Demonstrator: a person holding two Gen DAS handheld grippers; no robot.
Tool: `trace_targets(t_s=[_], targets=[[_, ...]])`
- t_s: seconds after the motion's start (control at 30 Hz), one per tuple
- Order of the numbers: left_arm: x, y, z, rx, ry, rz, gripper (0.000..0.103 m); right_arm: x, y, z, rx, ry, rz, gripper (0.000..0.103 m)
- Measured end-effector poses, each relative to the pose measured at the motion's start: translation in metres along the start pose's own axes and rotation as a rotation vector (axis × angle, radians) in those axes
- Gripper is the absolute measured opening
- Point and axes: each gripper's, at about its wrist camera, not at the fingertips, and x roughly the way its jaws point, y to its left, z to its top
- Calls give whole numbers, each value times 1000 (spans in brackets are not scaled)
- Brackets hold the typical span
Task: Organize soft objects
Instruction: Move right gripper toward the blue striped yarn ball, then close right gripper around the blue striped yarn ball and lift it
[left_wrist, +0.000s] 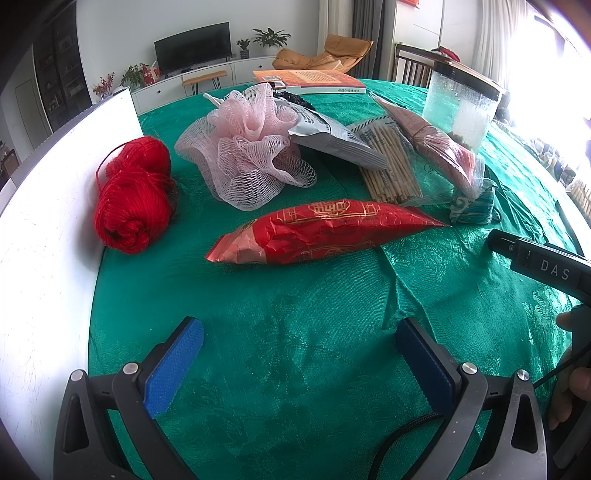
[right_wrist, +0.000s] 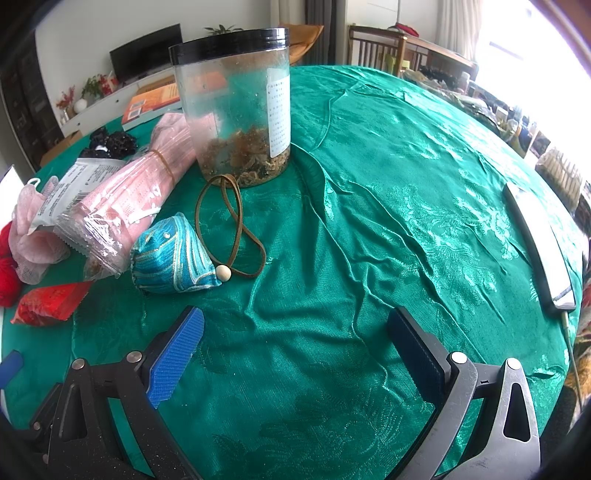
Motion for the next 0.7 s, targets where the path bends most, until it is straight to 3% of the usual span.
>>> trace_targets(t_s=[0.5, 0.7], targets=[[0, 0, 0, 0, -1, 0, 103, -1, -1, 1, 0, 0, 12, 101], [0, 0, 0, -1, -1, 0, 103, -8, -34, 6, 176, -49, 209, 101]])
